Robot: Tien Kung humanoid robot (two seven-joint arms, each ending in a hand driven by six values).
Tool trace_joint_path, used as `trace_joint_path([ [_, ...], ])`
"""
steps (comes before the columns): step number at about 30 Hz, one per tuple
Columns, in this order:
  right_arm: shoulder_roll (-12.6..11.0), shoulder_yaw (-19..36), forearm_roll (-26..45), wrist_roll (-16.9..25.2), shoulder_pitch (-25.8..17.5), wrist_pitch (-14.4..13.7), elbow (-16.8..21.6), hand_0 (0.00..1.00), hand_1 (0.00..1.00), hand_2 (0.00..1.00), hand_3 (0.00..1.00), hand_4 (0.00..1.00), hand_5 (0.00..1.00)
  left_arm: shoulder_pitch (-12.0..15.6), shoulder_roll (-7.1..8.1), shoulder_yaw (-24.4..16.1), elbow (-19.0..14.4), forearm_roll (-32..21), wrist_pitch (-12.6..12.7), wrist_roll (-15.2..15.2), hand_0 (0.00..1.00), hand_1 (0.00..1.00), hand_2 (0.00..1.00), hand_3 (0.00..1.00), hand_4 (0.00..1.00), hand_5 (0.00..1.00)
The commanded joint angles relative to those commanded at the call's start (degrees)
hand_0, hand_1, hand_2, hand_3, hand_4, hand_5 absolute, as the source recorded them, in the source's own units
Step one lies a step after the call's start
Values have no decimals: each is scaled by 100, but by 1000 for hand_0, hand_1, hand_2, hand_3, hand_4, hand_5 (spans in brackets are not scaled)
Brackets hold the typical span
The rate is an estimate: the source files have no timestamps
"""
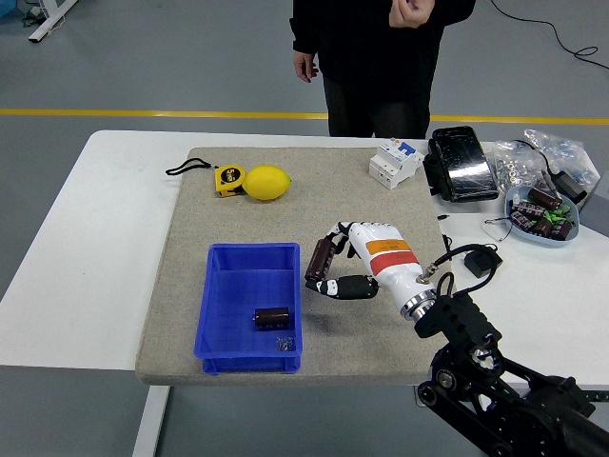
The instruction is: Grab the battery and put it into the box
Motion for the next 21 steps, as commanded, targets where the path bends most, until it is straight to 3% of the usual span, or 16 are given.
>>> trace_joint_path([
  [7, 333, -385, 97, -103, 428, 212, 150, 316, 402, 486, 467, 983, 375, 11, 25, -10, 0, 6, 8, 13, 722, 676, 677, 589, 633, 552],
  [8, 361, -441, 154, -135, 479, 272, 127, 318, 434, 547, 812, 998, 436, 11, 26, -17, 0, 12, 13, 16, 722, 675, 678, 589, 633, 551],
  [10, 361, -527, 185, -223, 563, 456, 67, 318, 434, 547, 812, 998, 436, 14, 34, -9, 0, -5, 18, 17, 722, 675, 678, 589, 633, 551],
  [13, 361, -622, 193, -215, 673, 516, -49, 318, 434, 547, 812, 998, 436, 9, 45, 7, 0, -15, 22, 18, 722, 675, 678, 589, 633, 551],
  [14, 361, -636, 200, -216, 691, 527, -80, 311, 444, 597, 998, 998, 487, 12, 49, 29, 0, -26, 23, 15, 723, 675, 679, 587, 633, 550],
  [19, 361, -637, 395, -336, 763, 710, -128, 311, 444, 597, 998, 998, 487, 18, 52, 20, 0, 28, 32, 18, 723, 675, 679, 587, 633, 550],
  [21, 361, -604, 398, -360, 757, 745, -140, 317, 464, 622, 998, 998, 541, 30, 45, -2, 0, 11, 51, 12, 723, 675, 679, 587, 634, 548],
])
